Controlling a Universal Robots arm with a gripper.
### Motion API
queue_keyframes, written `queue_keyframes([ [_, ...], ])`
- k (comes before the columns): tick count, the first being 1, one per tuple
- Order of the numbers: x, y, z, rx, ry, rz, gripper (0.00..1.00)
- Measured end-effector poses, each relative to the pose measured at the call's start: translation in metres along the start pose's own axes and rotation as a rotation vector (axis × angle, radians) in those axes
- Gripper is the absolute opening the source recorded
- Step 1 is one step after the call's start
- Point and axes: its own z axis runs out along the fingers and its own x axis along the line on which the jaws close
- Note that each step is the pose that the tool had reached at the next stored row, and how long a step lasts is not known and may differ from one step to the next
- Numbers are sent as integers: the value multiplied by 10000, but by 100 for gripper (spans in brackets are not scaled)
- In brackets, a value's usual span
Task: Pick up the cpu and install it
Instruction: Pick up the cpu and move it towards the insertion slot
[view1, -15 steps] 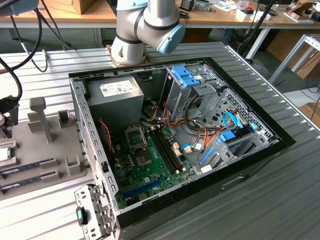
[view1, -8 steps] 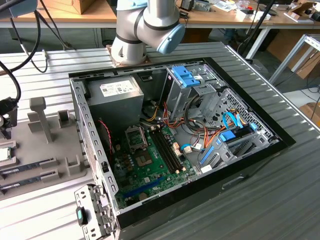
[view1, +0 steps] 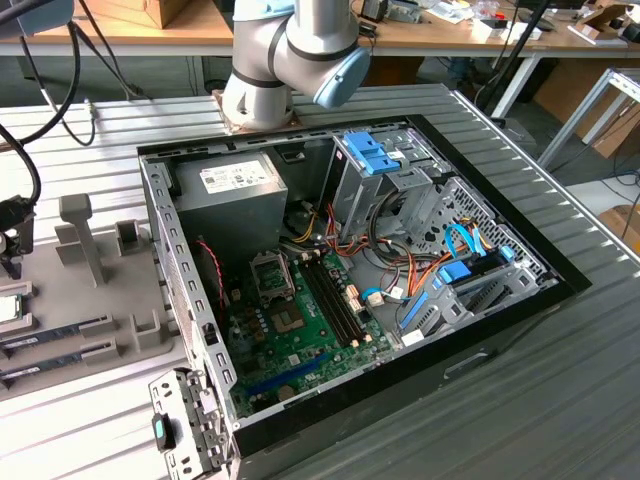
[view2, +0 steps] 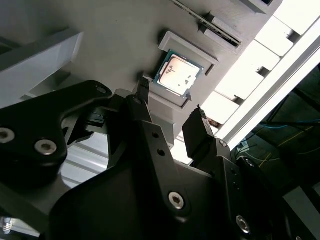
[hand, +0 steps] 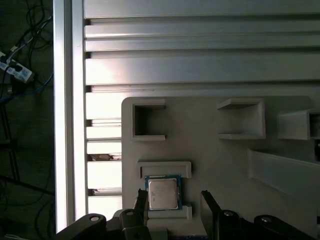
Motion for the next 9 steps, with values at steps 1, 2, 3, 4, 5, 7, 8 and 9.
queue_keyframes([
  [1,7,0,3,0,1,0,54],
  [2,12,-1,7,-1,-1,0,54],
  [3,15,-2,11,-2,-2,-1,54],
  [4,23,-9,30,0,0,1,54],
  [5,22,-18,49,-1,0,0,54],
  [7,22,-25,67,0,0,0,54],
  [8,22,-28,76,-1,0,0,54],
  [9,22,-29,78,-1,0,-1,54],
])
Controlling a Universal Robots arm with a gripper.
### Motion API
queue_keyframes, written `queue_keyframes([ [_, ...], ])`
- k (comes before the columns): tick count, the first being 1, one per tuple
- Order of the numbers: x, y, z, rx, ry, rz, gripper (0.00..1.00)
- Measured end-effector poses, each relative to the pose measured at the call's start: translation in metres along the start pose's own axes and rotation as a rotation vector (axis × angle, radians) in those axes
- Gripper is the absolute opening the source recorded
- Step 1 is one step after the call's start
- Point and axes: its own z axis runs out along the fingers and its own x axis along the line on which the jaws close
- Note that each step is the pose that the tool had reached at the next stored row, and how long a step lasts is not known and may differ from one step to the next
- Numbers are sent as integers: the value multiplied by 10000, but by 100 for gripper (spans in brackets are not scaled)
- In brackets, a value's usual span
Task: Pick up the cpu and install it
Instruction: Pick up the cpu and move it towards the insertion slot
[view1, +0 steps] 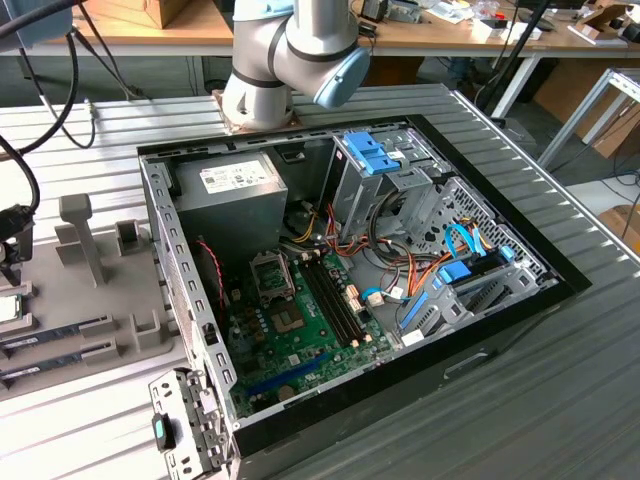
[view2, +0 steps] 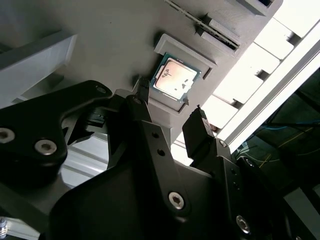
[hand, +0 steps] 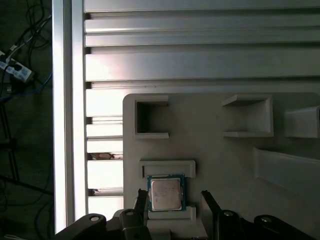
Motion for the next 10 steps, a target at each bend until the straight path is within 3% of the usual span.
queue_keyframes([
  [10,0,-7,21,0,0,0,54],
])
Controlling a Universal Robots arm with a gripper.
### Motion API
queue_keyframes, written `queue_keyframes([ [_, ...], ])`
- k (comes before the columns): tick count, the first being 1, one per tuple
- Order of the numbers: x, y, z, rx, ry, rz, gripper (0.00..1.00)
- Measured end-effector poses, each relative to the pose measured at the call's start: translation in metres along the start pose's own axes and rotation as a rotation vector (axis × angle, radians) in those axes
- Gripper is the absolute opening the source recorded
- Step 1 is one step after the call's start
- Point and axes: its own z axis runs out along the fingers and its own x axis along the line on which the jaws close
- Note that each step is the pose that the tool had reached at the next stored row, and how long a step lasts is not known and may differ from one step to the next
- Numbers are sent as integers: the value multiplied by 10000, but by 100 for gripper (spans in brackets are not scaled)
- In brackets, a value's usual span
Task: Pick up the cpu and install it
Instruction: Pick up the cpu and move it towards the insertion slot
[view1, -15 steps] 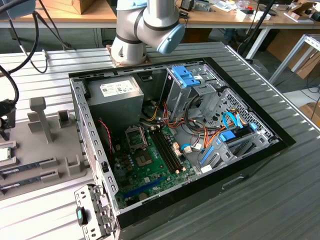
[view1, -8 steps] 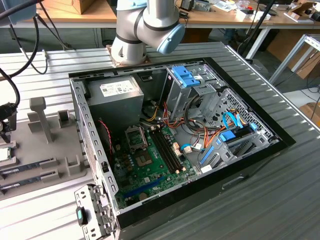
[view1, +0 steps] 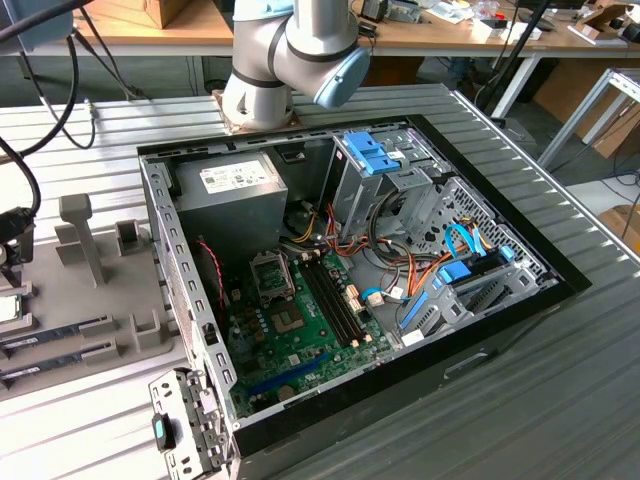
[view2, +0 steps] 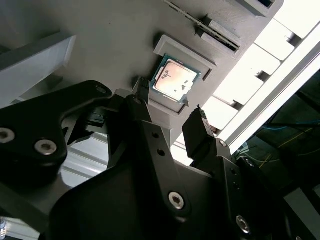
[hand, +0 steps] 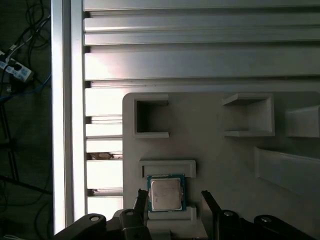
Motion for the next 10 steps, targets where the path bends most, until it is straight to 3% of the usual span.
queue_keyframes([
  [10,0,-5,21,0,0,0,54],
])
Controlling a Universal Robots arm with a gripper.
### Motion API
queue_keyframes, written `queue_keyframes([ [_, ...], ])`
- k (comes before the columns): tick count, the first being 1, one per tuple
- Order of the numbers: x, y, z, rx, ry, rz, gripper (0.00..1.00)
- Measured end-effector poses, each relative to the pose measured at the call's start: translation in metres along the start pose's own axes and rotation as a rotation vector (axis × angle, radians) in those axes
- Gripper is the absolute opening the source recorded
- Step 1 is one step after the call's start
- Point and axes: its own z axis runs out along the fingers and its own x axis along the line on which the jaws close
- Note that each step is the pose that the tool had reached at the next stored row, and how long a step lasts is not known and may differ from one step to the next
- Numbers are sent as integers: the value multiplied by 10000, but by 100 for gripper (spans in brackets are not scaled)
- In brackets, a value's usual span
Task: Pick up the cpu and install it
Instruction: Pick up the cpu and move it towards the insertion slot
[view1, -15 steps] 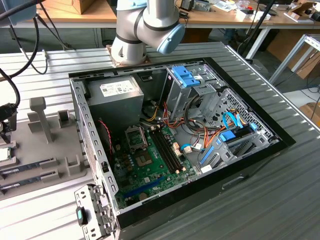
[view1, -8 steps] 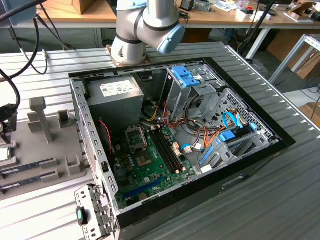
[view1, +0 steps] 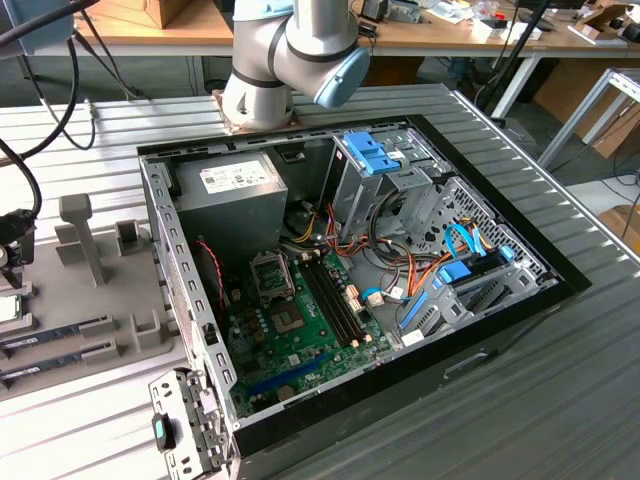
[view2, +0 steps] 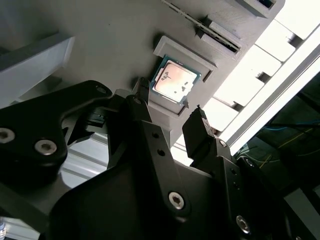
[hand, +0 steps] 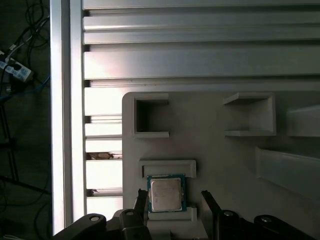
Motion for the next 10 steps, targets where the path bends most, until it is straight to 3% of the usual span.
queue_keyframes([
  [10,0,-3,18,0,-1,0,54],
])
